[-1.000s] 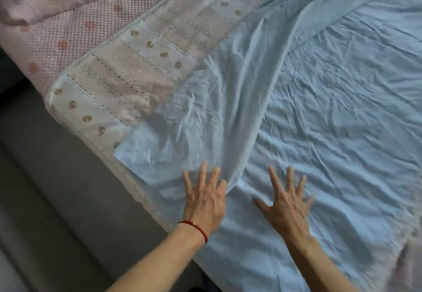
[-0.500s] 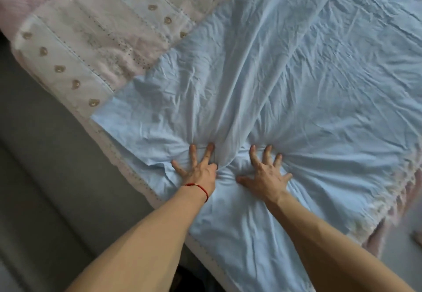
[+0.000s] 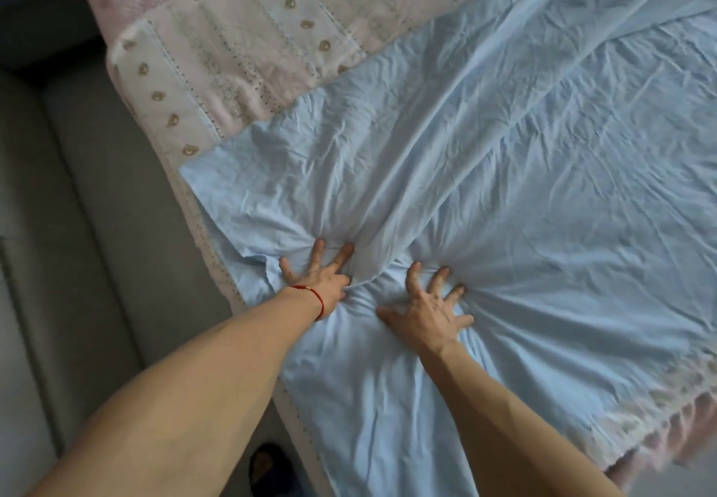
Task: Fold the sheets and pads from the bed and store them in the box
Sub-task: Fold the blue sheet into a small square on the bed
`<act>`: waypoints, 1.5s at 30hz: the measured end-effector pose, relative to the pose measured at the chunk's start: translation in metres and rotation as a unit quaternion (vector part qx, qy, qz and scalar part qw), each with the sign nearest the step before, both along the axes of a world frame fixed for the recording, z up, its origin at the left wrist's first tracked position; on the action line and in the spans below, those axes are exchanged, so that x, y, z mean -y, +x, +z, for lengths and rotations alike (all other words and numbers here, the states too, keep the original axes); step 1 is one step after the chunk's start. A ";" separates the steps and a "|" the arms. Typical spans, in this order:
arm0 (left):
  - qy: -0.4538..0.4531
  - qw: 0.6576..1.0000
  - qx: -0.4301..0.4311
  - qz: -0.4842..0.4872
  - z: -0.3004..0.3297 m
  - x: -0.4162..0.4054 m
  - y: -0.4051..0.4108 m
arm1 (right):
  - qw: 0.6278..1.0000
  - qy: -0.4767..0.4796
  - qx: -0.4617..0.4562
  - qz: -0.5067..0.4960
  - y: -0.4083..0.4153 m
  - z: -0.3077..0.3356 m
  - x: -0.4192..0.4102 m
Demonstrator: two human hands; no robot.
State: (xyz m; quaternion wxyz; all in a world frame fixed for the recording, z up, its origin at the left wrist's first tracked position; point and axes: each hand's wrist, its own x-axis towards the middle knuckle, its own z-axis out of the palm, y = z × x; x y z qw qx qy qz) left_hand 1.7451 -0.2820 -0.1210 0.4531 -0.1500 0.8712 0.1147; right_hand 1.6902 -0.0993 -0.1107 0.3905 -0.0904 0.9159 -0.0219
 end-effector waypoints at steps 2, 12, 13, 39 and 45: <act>0.000 1.000 -0.003 0.006 0.007 0.001 -0.003 | 1.000 -0.009 0.012 0.007 -0.006 0.003 -0.002; -0.175 0.888 -0.422 0.057 0.051 -0.073 0.072 | 0.974 -0.155 0.141 0.089 -0.050 0.021 -0.051; -0.188 0.874 -0.446 0.046 0.058 -0.086 0.086 | 0.966 -0.199 0.155 0.047 -0.057 0.033 -0.055; -0.059 0.850 -0.332 0.405 0.028 -0.280 0.237 | 0.814 -0.370 0.183 -0.409 0.055 0.026 -0.212; -0.055 0.629 -0.344 0.695 0.025 -0.267 0.232 | 0.789 -0.374 0.268 -0.407 0.079 0.030 -0.214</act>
